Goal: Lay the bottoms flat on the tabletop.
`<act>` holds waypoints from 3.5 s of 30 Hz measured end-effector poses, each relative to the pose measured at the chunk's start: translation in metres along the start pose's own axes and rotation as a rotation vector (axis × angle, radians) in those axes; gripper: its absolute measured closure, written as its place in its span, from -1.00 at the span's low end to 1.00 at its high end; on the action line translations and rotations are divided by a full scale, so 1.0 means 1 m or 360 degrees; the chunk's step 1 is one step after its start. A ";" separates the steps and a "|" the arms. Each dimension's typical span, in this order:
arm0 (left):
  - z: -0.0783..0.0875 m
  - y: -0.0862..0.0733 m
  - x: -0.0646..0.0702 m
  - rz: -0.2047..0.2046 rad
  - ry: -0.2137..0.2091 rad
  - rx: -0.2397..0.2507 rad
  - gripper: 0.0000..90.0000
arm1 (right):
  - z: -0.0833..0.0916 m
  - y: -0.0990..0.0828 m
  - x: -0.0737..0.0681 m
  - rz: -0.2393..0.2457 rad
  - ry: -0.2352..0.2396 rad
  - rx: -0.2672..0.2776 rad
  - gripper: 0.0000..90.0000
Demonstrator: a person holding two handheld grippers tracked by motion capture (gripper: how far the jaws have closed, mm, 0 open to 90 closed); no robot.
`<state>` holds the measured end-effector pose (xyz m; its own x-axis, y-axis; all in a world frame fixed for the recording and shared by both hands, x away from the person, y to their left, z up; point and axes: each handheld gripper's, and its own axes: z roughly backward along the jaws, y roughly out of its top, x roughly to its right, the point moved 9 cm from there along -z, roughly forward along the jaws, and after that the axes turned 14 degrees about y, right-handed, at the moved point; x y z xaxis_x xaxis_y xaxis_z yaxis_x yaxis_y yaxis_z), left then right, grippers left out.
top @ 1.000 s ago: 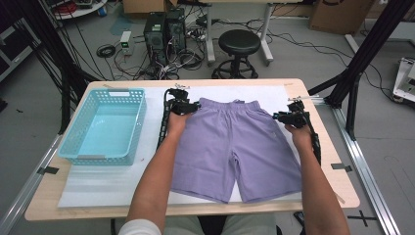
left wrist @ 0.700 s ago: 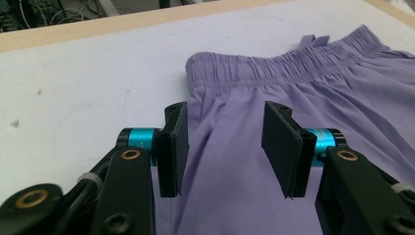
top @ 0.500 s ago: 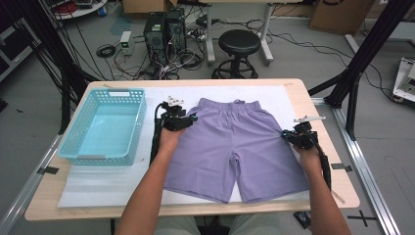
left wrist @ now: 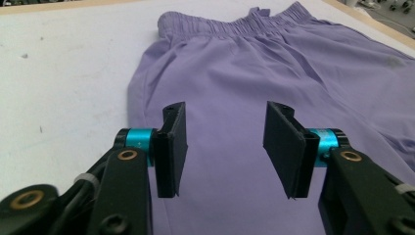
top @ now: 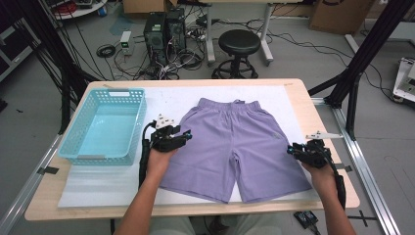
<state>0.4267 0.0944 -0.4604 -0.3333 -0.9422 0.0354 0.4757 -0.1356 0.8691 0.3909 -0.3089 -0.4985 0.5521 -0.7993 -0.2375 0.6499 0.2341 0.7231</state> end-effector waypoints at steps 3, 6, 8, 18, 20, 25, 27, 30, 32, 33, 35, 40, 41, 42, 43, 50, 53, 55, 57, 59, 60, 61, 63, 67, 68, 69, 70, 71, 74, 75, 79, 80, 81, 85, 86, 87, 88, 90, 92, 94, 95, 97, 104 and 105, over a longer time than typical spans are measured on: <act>0.009 -0.007 0.002 0.0010 -0.0014 0.0016 0.06 | 0.003 -0.012 -0.006 -0.0006 0.0008 -0.0035 0.48; 0.018 -0.014 0.003 0.0002 -0.0018 0.0018 0.06 | 0.005 -0.021 -0.006 0.0053 -0.0063 -0.0098 0.84; 0.024 -0.016 0.005 -0.0002 -0.0020 0.0025 0.06 | 0.010 -0.023 -0.001 0.0070 -0.0146 -0.0112 0.95; 0.055 -0.031 0.011 -0.0016 -0.0037 0.0074 0.05 | 0.028 -0.031 -0.029 0.0092 -0.0008 0.0026 0.60; 0.061 -0.033 0.011 -0.0021 -0.0040 0.0081 0.04 | 0.028 -0.039 -0.030 0.0122 0.0001 -0.0017 0.76; 0.071 -0.040 0.012 -0.0026 -0.0048 0.0089 0.04 | 0.031 -0.052 -0.022 0.0165 -0.0074 -0.0092 0.98; 0.073 -0.042 0.012 -0.0029 -0.0054 0.0090 0.04 | 0.037 -0.054 -0.016 0.0110 -0.0106 -0.0085 0.98; 0.075 -0.045 0.013 -0.0023 -0.0064 0.0096 0.03 | 0.043 -0.051 -0.021 0.0082 -0.0042 0.0015 0.93; 0.076 -0.047 0.012 -0.0026 -0.0067 0.0098 0.03 | 0.044 -0.045 -0.031 0.0100 0.0018 0.0062 0.88; 0.076 -0.048 0.012 -0.0022 -0.0073 0.0101 0.03 | 0.042 -0.042 -0.037 0.0118 0.0045 0.0074 0.84; 0.077 -0.048 0.011 -0.0021 -0.0074 0.0104 0.02 | 0.037 -0.038 -0.051 0.0142 0.0103 0.0088 0.75; 0.080 -0.051 0.009 -0.0009 -0.0080 0.0118 0.01 | 0.023 -0.025 -0.090 0.0210 0.0246 0.0147 0.56; 0.080 -0.052 0.008 -0.0013 -0.0078 0.0114 0.00 | 0.020 -0.024 -0.098 0.0229 0.0277 0.0145 0.55; 0.081 -0.053 0.008 -0.0017 -0.0077 0.0115 0.00 | 0.017 -0.023 -0.105 0.0245 0.0300 0.0137 0.53; 0.081 -0.054 0.007 -0.0011 -0.0074 0.0112 0.00 | 0.014 -0.024 -0.113 0.0252 0.0327 0.0130 0.52; 0.086 -0.057 0.002 -0.0016 -0.0062 0.0120 0.00 | -0.011 -0.035 -0.161 0.0360 0.0505 -0.0007 0.51; 0.087 -0.059 -0.001 -0.0013 -0.0054 0.0119 0.00 | -0.022 -0.041 -0.175 0.0414 0.0544 -0.0078 0.53; 0.087 -0.059 -0.003 -0.0007 -0.0050 0.0117 0.00 | -0.028 -0.044 -0.179 0.0431 0.0552 -0.0121 0.64; 0.088 -0.059 -0.005 -0.0011 -0.0049 0.0120 0.00 | -0.034 -0.049 -0.180 0.0453 0.0541 -0.0172 0.79; 0.089 -0.059 -0.005 -0.0002 -0.0052 0.0130 0.00 | -0.034 -0.049 -0.182 0.0472 0.0536 -0.0177 1.00; 0.089 -0.059 -0.006 -0.0008 -0.0055 0.0128 0.00 | -0.035 -0.049 -0.184 0.0490 0.0545 -0.0186 1.00; 0.090 -0.058 -0.006 -0.0004 -0.0057 0.0133 0.00 | -0.035 -0.049 -0.186 0.0498 0.0553 -0.0192 1.00; 0.090 -0.058 -0.007 -0.0002 -0.0062 0.0137 0.00 | -0.035 -0.050 -0.191 0.0519 0.0585 -0.0214 1.00; 0.089 -0.059 -0.006 0.0002 -0.0077 0.0136 0.00 | -0.036 -0.053 -0.202 0.0538 0.0667 -0.0249 0.93; 0.089 -0.059 -0.005 0.0006 -0.0084 0.0136 0.00 | -0.035 -0.052 -0.202 0.0533 0.0668 -0.0254 0.86; 0.089 -0.060 -0.004 0.0010 -0.0093 0.0137 0.00 | -0.034 -0.050 -0.202 0.0525 0.0663 -0.0237 0.83; 0.089 -0.060 -0.003 0.0010 -0.0101 0.0137 0.00 | -0.032 -0.047 -0.201 0.0519 0.0666 -0.0208 0.81; 0.089 -0.060 -0.002 -0.0001 -0.0107 0.0136 0.00 | -0.030 -0.043 -0.201 0.0496 0.0677 -0.0168 0.81; 0.089 -0.060 0.000 0.0012 -0.0113 0.0139 0.00 | -0.025 -0.033 -0.197 0.0459 0.0630 -0.0073 0.78; 0.088 -0.060 0.000 0.0008 -0.0116 0.0136 0.00 | -0.025 -0.030 -0.195 0.0425 0.0615 -0.0052 0.72; 0.088 -0.061 0.000 0.0012 -0.0118 0.0134 0.00 | -0.032 -0.020 -0.203 0.0434 0.0626 -0.0009 0.70; 0.088 -0.061 -0.001 0.0011 -0.0113 0.0132 0.00 | -0.035 -0.020 -0.209 0.0453 0.0638 -0.0019 0.70; 0.088 -0.061 -0.001 0.0013 -0.0115 0.0130 0.00 | -0.039 -0.020 -0.213 0.0479 0.0644 -0.0030 0.70; 0.089 -0.064 -0.006 0.0027 -0.0101 0.0119 0.00 | -0.060 -0.023 -0.220 0.0525 0.0630 -0.0127 0.68; 0.089 -0.064 -0.006 0.0033 -0.0099 0.0119 0.00 | -0.064 -0.026 -0.221 0.0517 0.0627 -0.0156 0.68; 0.090 -0.064 -0.007 0.0031 -0.0099 0.0117 0.00 | -0.068 -0.028 -0.222 0.0525 0.0632 -0.0178 0.68; 0.091 -0.064 -0.008 0.0034 -0.0097 0.0119 0.00 | -0.070 -0.030 -0.223 0.0541 0.0620 -0.0188 0.68; 0.092 -0.065 -0.010 0.0033 -0.0091 0.0113 0.01 | -0.070 -0.030 -0.226 0.0586 0.0615 -0.0200 0.85; 0.092 -0.066 -0.012 0.0037 -0.0084 0.0100 0.01 | -0.070 -0.032 -0.231 0.0630 0.0654 -0.0233 0.87; 0.092 -0.067 -0.013 0.0036 -0.0077 0.0087 0.01 | -0.069 -0.035 -0.237 0.0663 0.0693 -0.0246 0.86; 0.092 -0.068 -0.013 0.0036 -0.0072 0.0078 0.01 | -0.069 -0.036 -0.240 0.0681 0.0705 -0.0259 0.83; 0.092 -0.069 -0.014 0.0037 -0.0070 0.0069 0.01 | -0.068 -0.036 -0.241 0.0679 0.0716 -0.0271 0.77; 0.088 -0.081 -0.017 0.0009 -0.0034 -0.0049 0.01 | -0.049 -0.017 -0.222 0.0558 0.0689 -0.0091 0.61; 0.087 -0.083 -0.018 0.0009 -0.0032 -0.0075 0.01 | -0.046 -0.014 -0.218 0.0537 0.0677 -0.0065 0.61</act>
<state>0.3221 0.1494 -0.4903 -0.3469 -0.9365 0.0505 0.5153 -0.1454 0.8446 0.2858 -0.1126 -0.4867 0.8906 -0.3838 -0.2442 0.4153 0.4670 0.7806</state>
